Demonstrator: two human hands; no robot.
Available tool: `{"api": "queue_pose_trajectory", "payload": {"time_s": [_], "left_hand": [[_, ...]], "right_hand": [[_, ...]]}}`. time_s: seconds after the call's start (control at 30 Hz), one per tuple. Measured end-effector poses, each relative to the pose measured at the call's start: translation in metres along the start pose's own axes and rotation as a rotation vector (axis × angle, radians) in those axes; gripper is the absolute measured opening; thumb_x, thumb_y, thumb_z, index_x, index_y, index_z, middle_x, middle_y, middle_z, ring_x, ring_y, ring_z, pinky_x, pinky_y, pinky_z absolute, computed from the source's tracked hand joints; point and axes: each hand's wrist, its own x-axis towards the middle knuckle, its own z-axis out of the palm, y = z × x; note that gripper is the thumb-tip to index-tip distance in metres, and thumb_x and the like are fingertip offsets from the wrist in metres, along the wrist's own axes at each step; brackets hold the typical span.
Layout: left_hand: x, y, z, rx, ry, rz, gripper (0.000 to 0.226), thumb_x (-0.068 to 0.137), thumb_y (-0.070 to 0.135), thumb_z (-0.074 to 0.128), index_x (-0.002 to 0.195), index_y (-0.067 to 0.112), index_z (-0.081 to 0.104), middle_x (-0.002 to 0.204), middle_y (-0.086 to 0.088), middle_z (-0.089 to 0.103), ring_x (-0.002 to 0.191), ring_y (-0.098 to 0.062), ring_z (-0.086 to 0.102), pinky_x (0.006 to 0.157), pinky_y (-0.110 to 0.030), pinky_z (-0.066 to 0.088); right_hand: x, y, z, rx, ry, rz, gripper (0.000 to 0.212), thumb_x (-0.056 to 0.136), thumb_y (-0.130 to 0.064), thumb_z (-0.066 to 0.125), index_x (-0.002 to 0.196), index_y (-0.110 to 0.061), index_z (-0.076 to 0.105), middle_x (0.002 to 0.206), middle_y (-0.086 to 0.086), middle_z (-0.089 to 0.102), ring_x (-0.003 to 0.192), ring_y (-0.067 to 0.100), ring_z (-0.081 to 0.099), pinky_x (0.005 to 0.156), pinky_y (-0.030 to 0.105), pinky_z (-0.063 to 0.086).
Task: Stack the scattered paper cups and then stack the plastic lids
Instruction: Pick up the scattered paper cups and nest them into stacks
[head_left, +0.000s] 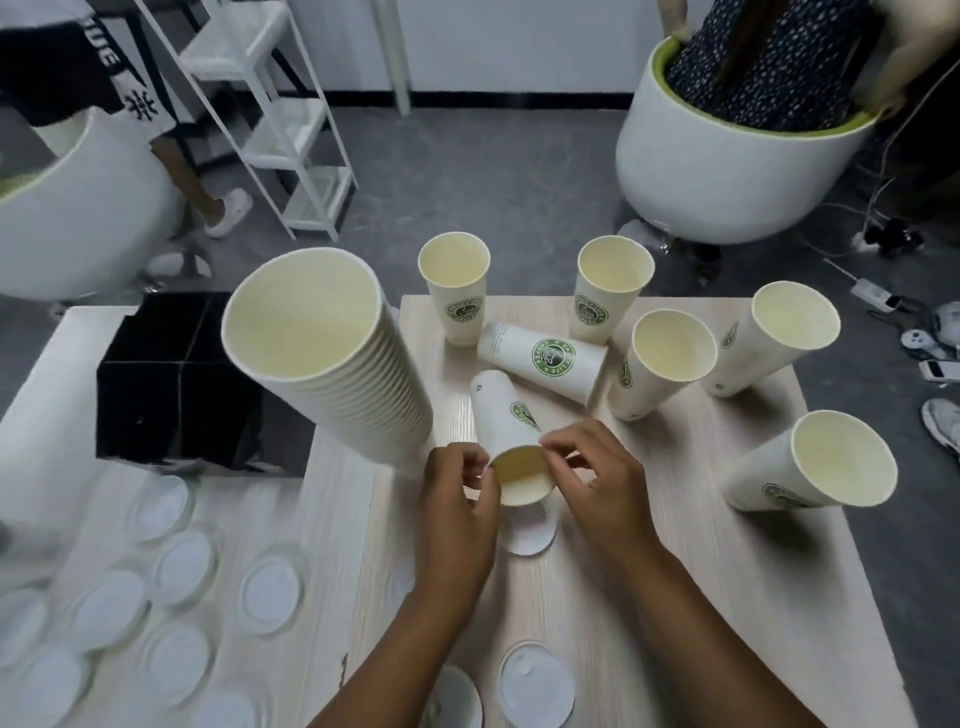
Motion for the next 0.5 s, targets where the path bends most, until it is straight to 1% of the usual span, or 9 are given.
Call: {"api": "queue_pose_trajectory", "payload": {"time_s": [0.07, 0.1, 0.13, 0.17, 0.23, 0.3, 0.37, 0.43, 0.5], "left_hand": [[-0.011, 0.018, -0.019, -0.032, -0.015, 0.036, 0.034, 0.093, 0.002, 0.069, 0.093, 0.035, 0.059, 0.096, 0.006, 0.064, 0.089, -0.005, 0.063, 0.072, -0.015, 0.050], [-0.018, 0.026, -0.029, -0.053, -0.014, 0.065, 0.031, 0.092, 0.002, 0.071, 0.094, 0.031, 0.062, 0.095, 0.006, 0.065, 0.089, -0.005, 0.063, 0.070, -0.013, 0.050], [-0.025, 0.033, -0.039, -0.076, -0.009, 0.088, 0.026, 0.091, 0.003, 0.072, 0.094, 0.028, 0.065, 0.093, 0.008, 0.066, 0.089, -0.007, 0.064, 0.070, -0.015, 0.052], [-0.032, 0.039, -0.051, -0.100, -0.005, 0.100, 0.023, 0.090, 0.006, 0.074, 0.093, 0.027, 0.068, 0.091, 0.010, 0.067, 0.089, -0.008, 0.066, 0.070, -0.020, 0.055], [-0.046, 0.049, -0.074, -0.155, -0.002, 0.078, 0.020, 0.087, 0.011, 0.078, 0.091, 0.029, 0.071, 0.090, 0.013, 0.070, 0.088, -0.011, 0.068, 0.073, -0.028, 0.058], [-0.058, 0.052, -0.100, -0.236, -0.021, 0.011, 0.018, 0.086, 0.013, 0.080, 0.089, 0.030, 0.074, 0.090, 0.012, 0.074, 0.087, -0.011, 0.070, 0.074, -0.035, 0.060], [-0.069, 0.048, -0.134, -0.340, -0.059, -0.062, 0.013, 0.086, 0.015, 0.081, 0.089, 0.028, 0.077, 0.086, 0.005, 0.074, 0.087, -0.014, 0.071, 0.065, -0.042, 0.064], [-0.079, 0.041, -0.171, -0.401, -0.094, -0.097, 0.012, 0.087, 0.014, 0.080, 0.087, 0.026, 0.078, 0.079, 0.001, 0.073, 0.087, -0.019, 0.072, 0.059, -0.043, 0.065], [-0.082, 0.030, -0.212, -0.421, -0.126, -0.111, 0.014, 0.088, 0.012, 0.079, 0.086, 0.026, 0.079, 0.076, -0.001, 0.072, 0.086, -0.019, 0.073, 0.059, -0.043, 0.065]], "right_hand": [[-0.011, -0.024, -0.014, 0.012, 0.024, -0.003, 0.018, 0.089, 0.005, 0.074, 0.096, -0.011, 0.075, 0.097, -0.004, 0.067, 0.091, 0.009, 0.067, 0.073, 0.020, 0.055], [-0.017, -0.038, -0.022, 0.017, 0.033, 0.004, 0.019, 0.089, 0.004, 0.074, 0.097, -0.012, 0.076, 0.098, -0.005, 0.068, 0.092, 0.010, 0.068, 0.072, 0.021, 0.055], [-0.024, -0.053, -0.030, 0.029, 0.042, 0.020, 0.021, 0.089, 0.004, 0.075, 0.099, -0.014, 0.076, 0.099, -0.007, 0.069, 0.092, 0.011, 0.068, 0.072, 0.023, 0.056], [-0.031, -0.068, -0.037, 0.054, 0.047, 0.044, 0.024, 0.089, 0.003, 0.075, 0.101, -0.017, 0.077, 0.100, -0.010, 0.070, 0.093, 0.012, 0.069, 0.072, 0.024, 0.057], [-0.048, -0.097, -0.050, 0.125, 0.019, 0.089, 0.032, 0.088, 0.000, 0.078, 0.110, -0.023, 0.077, 0.107, -0.014, 0.072, 0.098, 0.016, 0.070, 0.076, 0.026, 0.058], [-0.066, -0.122, -0.058, 0.138, -0.084, 0.080, 0.043, 0.084, -0.009, 0.083, 0.122, -0.027, 0.073, 0.122, -0.014, 0.069, 0.112, 0.018, 0.068, 0.083, 0.027, 0.058], [-0.088, -0.149, -0.058, 0.114, -0.218, 0.051, 0.060, 0.079, -0.014, 0.086, 0.133, -0.030, 0.066, 0.137, -0.014, 0.063, 0.125, 0.018, 0.062, 0.092, 0.025, 0.055], [-0.107, -0.176, -0.045, 0.078, -0.312, 0.025, 0.075, 0.077, -0.015, 0.089, 0.142, -0.033, 0.057, 0.146, -0.017, 0.056, 0.133, 0.015, 0.055, 0.099, 0.021, 0.050], [-0.119, -0.203, -0.022, 0.060, -0.349, -0.010, 0.080, 0.077, -0.018, 0.090, 0.146, -0.035, 0.052, 0.149, -0.019, 0.052, 0.138, 0.012, 0.051, 0.103, 0.020, 0.048]]}}
